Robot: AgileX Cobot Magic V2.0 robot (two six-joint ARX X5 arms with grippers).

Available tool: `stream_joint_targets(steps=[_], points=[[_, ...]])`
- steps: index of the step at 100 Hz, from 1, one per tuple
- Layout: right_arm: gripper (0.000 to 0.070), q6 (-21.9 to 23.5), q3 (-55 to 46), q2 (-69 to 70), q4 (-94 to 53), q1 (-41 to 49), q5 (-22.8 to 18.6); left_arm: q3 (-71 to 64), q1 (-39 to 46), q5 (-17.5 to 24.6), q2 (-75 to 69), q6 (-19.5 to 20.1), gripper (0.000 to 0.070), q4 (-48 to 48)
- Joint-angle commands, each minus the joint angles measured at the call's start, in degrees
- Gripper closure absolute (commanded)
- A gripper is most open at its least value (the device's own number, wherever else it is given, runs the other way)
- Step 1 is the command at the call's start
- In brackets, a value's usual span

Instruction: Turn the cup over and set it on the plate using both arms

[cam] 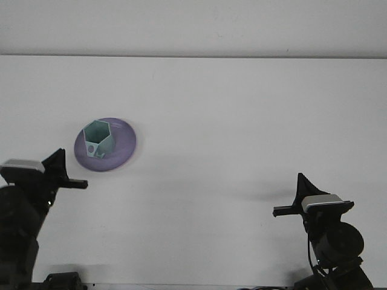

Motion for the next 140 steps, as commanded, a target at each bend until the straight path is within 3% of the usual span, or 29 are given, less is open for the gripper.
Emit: stream_joint_targets(steps=[1,16,35,106,119,131,140], points=[[0.0699,-0.2,-0.1,0.0,1.7,0.2,0.7,-10.4,-0.1,0.3,-6.1,-3.3,0.0688,7.6],[0.0699,-3.4,-0.1,0.0,3.9,0.3,2.2,-20.6,-0.1,-2.3,-15.4,-5.5,0.0688,11.4],[0.0699,-4.3,-0.1,0.0,4.2,0.3,3.4,-21.2,-0.1,-3.0,-17.2,-9.4,0.0687,14.1],[0.0699,-4.3,-0.1,0.0,4.3,0.3,3.4,-21.9,-0.2,-3.0,-18.2,-9.2,0.0685,13.5],[0.0699,-4.3,-0.1,0.0,4.5,0.3,3.3,-25.9,-0.2,-3.9,-22.5,-6.7,0.0685,15.3],[0.0699,-4.3,-0.1,0.0,4.7,0.3,3.3,-32.1,-0.9,-3.8,-26.9,0.8,0.0685,16.9],[0.0699,-4.3,-0.1,0.0,4.7,0.3,3.3,-36.0,-1.4,-3.9,-29.8,3.3,0.0685,17.0]])
